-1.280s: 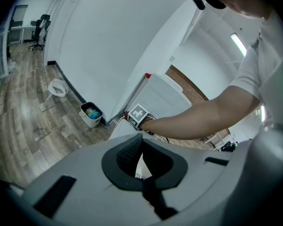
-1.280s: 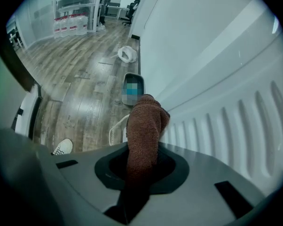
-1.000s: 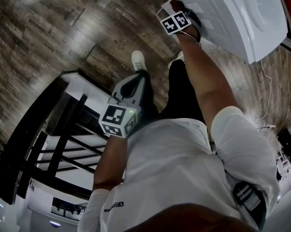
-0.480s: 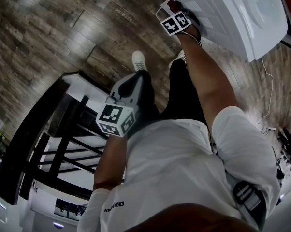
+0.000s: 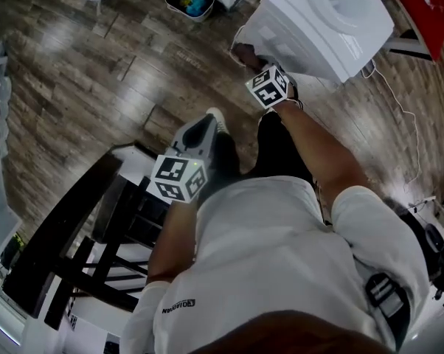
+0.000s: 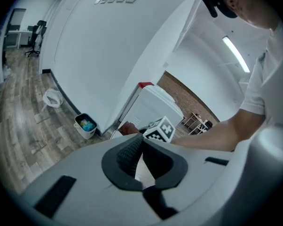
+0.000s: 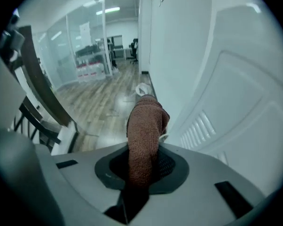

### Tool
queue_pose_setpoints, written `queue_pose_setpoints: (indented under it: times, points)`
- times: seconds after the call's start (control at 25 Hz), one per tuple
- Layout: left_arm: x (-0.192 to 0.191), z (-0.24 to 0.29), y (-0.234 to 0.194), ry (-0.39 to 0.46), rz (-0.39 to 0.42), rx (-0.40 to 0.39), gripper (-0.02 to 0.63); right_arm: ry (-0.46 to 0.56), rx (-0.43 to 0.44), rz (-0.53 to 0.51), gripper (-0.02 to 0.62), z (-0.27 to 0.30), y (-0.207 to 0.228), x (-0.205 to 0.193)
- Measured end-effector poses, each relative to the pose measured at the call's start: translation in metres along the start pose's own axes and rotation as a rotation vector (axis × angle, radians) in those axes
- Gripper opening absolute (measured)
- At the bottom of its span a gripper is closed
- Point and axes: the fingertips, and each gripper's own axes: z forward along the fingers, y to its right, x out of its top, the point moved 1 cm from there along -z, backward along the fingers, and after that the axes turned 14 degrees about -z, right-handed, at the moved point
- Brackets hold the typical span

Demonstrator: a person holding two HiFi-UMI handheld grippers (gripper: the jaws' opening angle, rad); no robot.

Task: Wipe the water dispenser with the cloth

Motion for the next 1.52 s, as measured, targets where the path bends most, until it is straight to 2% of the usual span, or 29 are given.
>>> queue_pose_setpoints:
  times: [0.2, 0.36, 0.48, 0.56, 0.68, 0.84, 1.0, 1.36, 1.52]
  points:
    - [0.034, -0.001, 0.025, 0.02, 0.082, -0.057, -0.004, 0.249, 0.091, 0.215, 0.051, -0.096, -0.022, 0.048]
    - [0.059, -0.014, 0.043, 0.056, 0.094, -0.108, -0.003, 0.424, 0.138, 0.413, 0.051, -0.174, -0.027, 0.077]
    - [0.07, -0.027, 0.062, 0.066, 0.144, -0.146, -0.004, 0.557, 0.183, 0.49, 0.052, -0.232, -0.036, 0.097]
    - [0.076, -0.033, 0.078, 0.068, 0.212, -0.18, -0.003, 0.638, 0.164, 0.517, 0.051, -0.268, -0.037, 0.106]
    - [0.084, -0.038, 0.1, 0.061, 0.299, -0.24, -0.003, 0.726, 0.066, 0.58, 0.051, -0.313, -0.032, 0.108]
    - [0.083, -0.039, 0.125, 0.033, 0.374, -0.307, -0.003, 0.797, -0.006, 0.668, 0.051, -0.35, -0.032, 0.095]
    - [0.077, -0.043, 0.15, 0.039, 0.419, -0.341, -0.004, 0.818, -0.043, 0.67, 0.051, -0.377, -0.038, 0.073]
    - [0.038, -0.048, 0.218, 0.094, 0.432, -0.355, -0.003, 0.822, -0.072, 0.682, 0.051, -0.434, -0.045, 0.013]
    - [0.015, -0.048, 0.243, 0.103, 0.431, -0.335, -0.003, 0.857, -0.089, 0.69, 0.052, -0.463, -0.045, -0.014]
